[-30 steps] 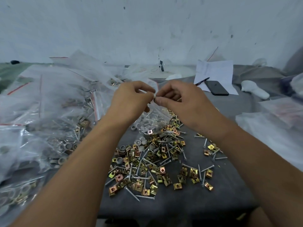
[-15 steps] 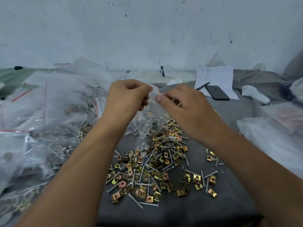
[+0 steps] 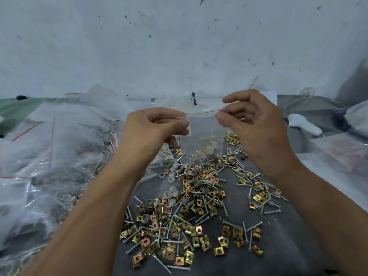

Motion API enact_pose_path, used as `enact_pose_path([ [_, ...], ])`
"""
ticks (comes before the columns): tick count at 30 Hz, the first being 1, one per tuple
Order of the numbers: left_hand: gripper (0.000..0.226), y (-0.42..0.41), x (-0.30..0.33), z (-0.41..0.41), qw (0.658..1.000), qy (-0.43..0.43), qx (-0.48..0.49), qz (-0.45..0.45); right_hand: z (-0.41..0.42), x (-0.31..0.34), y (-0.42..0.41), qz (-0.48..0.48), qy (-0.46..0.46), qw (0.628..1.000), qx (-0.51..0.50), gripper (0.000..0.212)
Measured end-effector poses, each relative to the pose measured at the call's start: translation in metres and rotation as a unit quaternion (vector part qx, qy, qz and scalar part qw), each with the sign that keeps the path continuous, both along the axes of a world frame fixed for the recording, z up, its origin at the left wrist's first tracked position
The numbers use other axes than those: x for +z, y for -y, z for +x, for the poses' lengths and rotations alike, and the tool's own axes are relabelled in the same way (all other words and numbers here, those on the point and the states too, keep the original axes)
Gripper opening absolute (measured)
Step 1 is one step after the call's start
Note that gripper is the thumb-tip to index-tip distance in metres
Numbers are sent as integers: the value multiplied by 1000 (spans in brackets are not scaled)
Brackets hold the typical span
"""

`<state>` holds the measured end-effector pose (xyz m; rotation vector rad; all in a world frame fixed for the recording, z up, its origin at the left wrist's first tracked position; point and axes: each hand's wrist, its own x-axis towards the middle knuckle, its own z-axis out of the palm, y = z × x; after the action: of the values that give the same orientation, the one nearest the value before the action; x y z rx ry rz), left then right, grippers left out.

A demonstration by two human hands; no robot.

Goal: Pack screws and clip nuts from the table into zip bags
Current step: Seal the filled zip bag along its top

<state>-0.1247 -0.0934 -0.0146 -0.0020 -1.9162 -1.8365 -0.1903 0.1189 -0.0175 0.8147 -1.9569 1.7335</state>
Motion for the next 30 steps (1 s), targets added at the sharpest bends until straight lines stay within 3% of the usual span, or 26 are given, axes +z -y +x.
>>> enact_pose_path([
  [6, 7, 3, -2, 1, 999, -6, 26, -40, 0, 1, -2, -110, 68, 991, 43, 31],
  [12, 26, 2, -2, 1, 1000, -13, 20, -12, 0, 5, -7, -131, 94, 984, 74, 33],
  [20, 4, -4, -8, -6, 1000, -28, 1, -2, -5, 4, -6, -150, 126, 970, 144, 41],
  [23, 5, -10, -9, -5, 999, -37, -17, -1, -2, 2, -1, -122, 143, 966, 175, 47],
  [30, 12, -14, -8, -3, 999, -42, -22, 14, 6, 0, 5, -40, 111, 986, 116, 38],
])
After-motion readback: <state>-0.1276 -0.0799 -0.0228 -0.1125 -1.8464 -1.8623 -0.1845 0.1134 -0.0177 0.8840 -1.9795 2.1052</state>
